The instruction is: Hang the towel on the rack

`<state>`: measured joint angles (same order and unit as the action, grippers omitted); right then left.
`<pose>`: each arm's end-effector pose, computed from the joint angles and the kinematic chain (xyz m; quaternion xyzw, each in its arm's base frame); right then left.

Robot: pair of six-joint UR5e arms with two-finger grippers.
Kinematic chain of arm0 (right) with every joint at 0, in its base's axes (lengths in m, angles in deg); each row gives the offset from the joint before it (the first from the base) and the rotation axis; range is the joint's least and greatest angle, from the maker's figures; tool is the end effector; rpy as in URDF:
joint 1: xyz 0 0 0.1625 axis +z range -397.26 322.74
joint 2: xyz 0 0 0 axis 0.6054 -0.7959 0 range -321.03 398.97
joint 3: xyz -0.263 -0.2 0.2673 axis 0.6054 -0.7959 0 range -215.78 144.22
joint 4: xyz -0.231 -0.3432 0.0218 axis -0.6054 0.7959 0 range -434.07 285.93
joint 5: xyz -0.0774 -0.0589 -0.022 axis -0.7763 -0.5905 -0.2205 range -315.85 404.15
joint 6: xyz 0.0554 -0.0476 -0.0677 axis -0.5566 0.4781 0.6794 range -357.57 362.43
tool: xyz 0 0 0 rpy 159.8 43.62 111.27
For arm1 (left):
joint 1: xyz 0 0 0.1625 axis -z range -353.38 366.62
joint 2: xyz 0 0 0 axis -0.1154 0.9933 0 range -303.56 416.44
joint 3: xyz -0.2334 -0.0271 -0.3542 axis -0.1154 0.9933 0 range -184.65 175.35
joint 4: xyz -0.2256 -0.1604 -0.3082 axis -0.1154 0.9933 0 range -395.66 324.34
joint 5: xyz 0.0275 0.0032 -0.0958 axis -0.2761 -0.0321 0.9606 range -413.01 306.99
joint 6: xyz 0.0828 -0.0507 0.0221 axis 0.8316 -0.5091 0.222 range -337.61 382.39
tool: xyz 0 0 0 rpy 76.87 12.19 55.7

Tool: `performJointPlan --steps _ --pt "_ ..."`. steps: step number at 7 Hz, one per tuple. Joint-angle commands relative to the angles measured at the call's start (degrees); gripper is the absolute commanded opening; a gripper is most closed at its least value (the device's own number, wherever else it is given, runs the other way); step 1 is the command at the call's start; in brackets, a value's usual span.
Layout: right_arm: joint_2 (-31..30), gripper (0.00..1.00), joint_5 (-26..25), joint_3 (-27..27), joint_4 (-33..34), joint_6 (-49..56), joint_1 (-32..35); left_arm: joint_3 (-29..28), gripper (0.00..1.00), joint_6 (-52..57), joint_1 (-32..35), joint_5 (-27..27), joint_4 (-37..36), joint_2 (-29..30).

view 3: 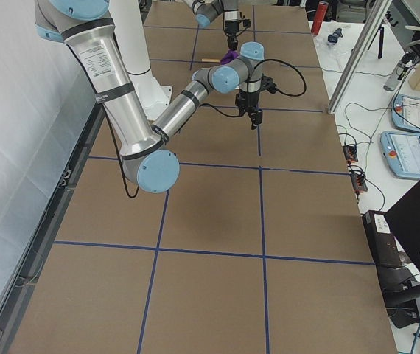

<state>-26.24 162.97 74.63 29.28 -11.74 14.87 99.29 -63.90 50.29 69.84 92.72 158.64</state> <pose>-0.2920 -0.5144 0.2915 0.1338 -0.3316 -0.2581 0.8975 0.3506 -0.4442 0.3511 -0.0133 0.5648 -0.1352 0.8139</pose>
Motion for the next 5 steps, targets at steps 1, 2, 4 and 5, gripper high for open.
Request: performJointPlan --steps 1,2,4,5 --pt "-0.2 1.00 0.0 0.0 0.0 0.5 0.3 0.0 0.00 0.9 0.1 0.0 0.0 -0.4" --pt "-0.2 1.00 0.0 0.0 0.0 0.5 0.3 0.0 0.38 0.9 0.0 0.0 0.0 -0.2" --pt "-0.2 1.00 0.0 0.0 0.0 0.5 0.3 0.6 1.00 0.8 0.1 -0.3 0.0 -0.1" --pt "-0.2 1.00 0.2 0.0 0.0 0.5 0.3 0.5 1.00 0.8 0.1 -0.4 0.0 -0.2"
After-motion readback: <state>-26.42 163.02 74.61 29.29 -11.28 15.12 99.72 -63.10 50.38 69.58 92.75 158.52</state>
